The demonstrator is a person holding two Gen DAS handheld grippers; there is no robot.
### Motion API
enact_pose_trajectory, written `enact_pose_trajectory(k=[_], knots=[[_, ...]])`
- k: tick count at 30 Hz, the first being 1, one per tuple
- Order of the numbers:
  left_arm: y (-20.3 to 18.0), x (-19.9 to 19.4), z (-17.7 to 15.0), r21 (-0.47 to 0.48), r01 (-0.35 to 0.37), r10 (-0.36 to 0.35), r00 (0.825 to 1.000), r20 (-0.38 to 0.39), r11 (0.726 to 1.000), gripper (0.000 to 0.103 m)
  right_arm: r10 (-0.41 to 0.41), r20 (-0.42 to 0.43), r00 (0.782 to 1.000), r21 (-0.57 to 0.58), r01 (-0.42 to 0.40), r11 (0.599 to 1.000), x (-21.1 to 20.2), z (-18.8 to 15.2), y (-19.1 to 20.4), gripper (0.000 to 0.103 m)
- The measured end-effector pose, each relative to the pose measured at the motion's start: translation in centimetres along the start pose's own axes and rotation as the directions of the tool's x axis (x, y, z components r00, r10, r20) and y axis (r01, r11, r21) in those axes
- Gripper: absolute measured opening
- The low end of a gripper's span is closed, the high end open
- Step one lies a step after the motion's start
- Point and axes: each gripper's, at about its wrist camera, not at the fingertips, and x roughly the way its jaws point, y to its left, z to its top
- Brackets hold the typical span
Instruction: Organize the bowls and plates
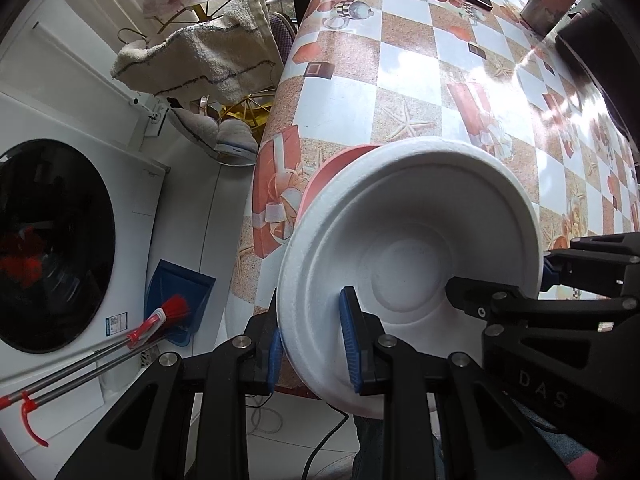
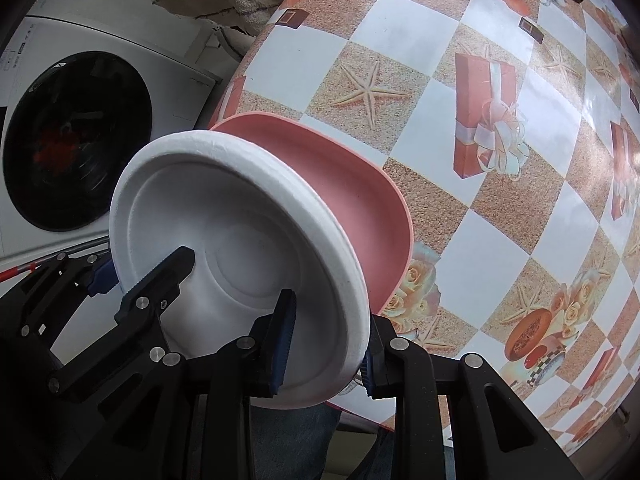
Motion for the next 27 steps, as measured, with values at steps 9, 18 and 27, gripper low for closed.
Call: enact_pose_trajectory(k=[9,18,27], knots=[[-0.1,0.4,-0.2,-0.013,-0.003,0.003,0.999,0.034,1.000,0.044,-0.018,0.018,1.000,0.001,0.018,1.000,0.7,0.4,-1.9,0.031],[0.5,-1.3,-0.8,0.017,-0.087,0.086,0.995,0.050,0.996,0.068,-0.061,0.122,0.991,-0.024,0.064,0.998,-2.5,0.4,-2.5,0.089],[0.3,-5.1,-1.9,0.031,-0.026,0.024,0.997,0.075,0.999,0.084,-0.090,0.155,0.984,-0.034,0.096,0.995,-5.9,-0.9,-2.8,0.089]])
